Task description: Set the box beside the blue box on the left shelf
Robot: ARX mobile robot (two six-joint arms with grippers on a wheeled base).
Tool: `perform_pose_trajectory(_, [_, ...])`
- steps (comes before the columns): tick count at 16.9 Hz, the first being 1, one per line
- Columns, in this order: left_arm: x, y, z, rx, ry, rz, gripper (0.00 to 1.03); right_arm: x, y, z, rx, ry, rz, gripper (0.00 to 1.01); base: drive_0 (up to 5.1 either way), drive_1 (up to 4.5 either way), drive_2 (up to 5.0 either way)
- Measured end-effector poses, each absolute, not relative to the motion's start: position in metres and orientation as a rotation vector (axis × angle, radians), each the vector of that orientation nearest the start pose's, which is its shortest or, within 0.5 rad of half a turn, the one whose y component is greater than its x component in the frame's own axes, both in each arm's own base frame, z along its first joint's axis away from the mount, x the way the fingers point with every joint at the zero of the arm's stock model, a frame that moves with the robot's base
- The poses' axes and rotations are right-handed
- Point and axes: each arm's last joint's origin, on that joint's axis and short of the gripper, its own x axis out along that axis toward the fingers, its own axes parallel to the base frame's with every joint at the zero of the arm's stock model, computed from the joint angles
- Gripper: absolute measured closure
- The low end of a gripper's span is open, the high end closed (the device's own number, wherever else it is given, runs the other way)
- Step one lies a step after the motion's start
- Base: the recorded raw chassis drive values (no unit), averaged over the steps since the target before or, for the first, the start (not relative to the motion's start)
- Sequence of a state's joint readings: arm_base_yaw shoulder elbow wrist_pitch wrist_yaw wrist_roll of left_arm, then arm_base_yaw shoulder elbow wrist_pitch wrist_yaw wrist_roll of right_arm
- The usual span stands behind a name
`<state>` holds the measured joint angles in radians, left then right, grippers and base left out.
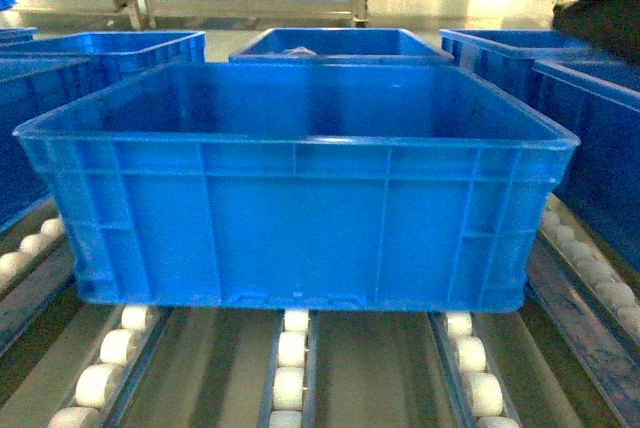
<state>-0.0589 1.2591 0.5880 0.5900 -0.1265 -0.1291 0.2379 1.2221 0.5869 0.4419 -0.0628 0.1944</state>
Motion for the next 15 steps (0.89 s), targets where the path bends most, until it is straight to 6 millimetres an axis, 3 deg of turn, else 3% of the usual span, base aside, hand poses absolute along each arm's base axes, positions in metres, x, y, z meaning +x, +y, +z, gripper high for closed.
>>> perform_pose_trajectory(2, [0.23, -0.001, 0.217, -0.033, 0.009, 0.0, 0.44, 0.216, 0.034, 0.212, 0.041, 0.015, -0.006, 0.46, 0.0, 0.0, 0.0])
perform_pose_trajectory(5, [0.194, 0.0, 0.197, -0.018, 0.007, 0.001, 0.92, 0.183, 0.018, 0.192, 0.009, 0.018, -0.009, 0.96, 0.0, 0.0, 0.0])
perform_pose_trajectory(6, [0.187, 0.0, 0.193, -0.019, 0.01, 0.001, 1.02, 0.177, 0.015, 0.19, 0.005, 0.016, -0.01, 0.99, 0.0, 0.0, 0.0])
perform_pose_trajectory(9, [0.166, 0.0, 0.183, -0.017, 0.01, 0.001, 1.01, 0.159, 0.003, 0.181, 0.006, 0.014, 0.009, 0.99, 0.0, 0.0, 0.0])
perform_pose_trajectory(15, [0.148, 0.0, 0.176, -0.017, 0.012, 0.001, 1.01, 0.143, 0.0, 0.175, 0.006, 0.011, 0.0, 0.99, 0.0, 0.0, 0.0])
